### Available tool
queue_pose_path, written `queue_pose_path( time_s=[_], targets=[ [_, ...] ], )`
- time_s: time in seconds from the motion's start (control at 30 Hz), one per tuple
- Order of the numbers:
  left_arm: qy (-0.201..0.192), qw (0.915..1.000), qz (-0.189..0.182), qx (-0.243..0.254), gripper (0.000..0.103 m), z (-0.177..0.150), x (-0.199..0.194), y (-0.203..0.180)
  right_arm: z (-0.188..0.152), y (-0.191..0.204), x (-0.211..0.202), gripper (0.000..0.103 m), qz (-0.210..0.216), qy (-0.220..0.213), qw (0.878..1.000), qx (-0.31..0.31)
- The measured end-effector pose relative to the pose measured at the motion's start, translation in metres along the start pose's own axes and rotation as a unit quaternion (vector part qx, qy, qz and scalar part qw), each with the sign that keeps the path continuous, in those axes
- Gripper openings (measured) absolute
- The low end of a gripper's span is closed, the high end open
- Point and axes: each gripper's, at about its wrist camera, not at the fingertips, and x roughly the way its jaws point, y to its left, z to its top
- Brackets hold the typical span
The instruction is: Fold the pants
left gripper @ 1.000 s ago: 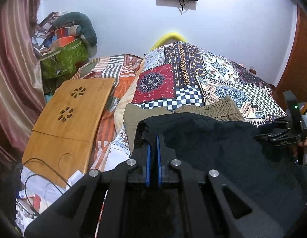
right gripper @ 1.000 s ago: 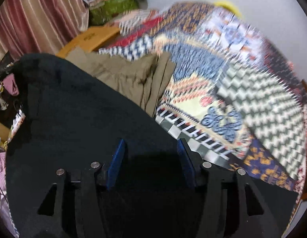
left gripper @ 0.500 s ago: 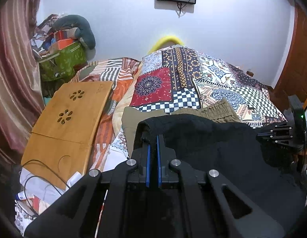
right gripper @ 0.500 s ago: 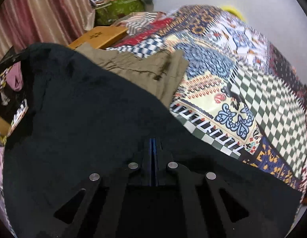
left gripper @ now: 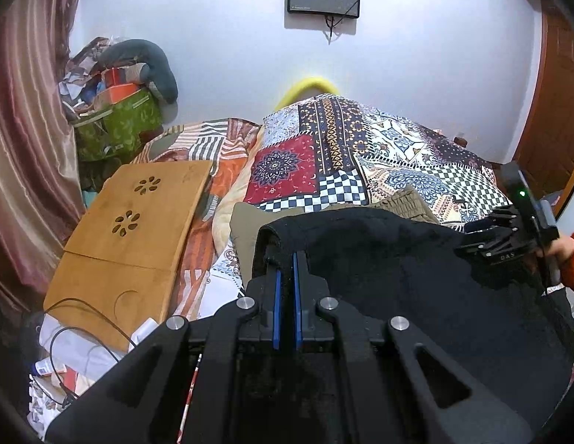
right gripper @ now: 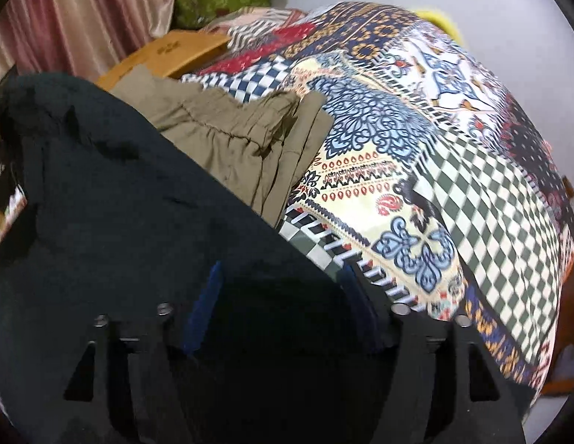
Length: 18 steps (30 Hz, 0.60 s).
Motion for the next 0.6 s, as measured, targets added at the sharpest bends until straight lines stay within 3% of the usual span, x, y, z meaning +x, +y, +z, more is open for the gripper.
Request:
queue_pose_path(
  time_s=[0.1,0.13,0.2,0.33,0.43,0.6],
  targets=[
    [0.0,1.0,-0.001,0.002,0.005,0.001,0.004,0.0,0.002,-0.011,0.009,0.058,0.045,0.007,0.998,0.032],
    [0.0,1.0,-0.001,0.003,0.005,0.002,0.006,-0.001,0.001,-0.012,0.012,0.045,0.069,0.007,0.997,0.045],
    [0.002,1.0,0.0,0.004,0.005,0.003,0.009,-0.001,-0.001,-0.009,0.011,0.041,0.062,-0.001,0.997,0.044],
    [0.003,1.0,0.0,0.001,0.004,0.005,0.012,-0.002,-0.004,0.006,0.003,0.009,0.065,-0.015,0.997,0.046],
    [0.002,1.0,-0.002,-0.002,0.005,0.004,0.008,-0.002,-0.007,0.023,-0.006,0.007,0.024,-0.034,0.999,0.018],
    [-0.002,1.0,-0.004,-0.006,0.004,0.004,-0.005,0.0,-0.015,0.026,-0.03,0.006,0.011,-0.063,0.997,0.036]
  ],
)
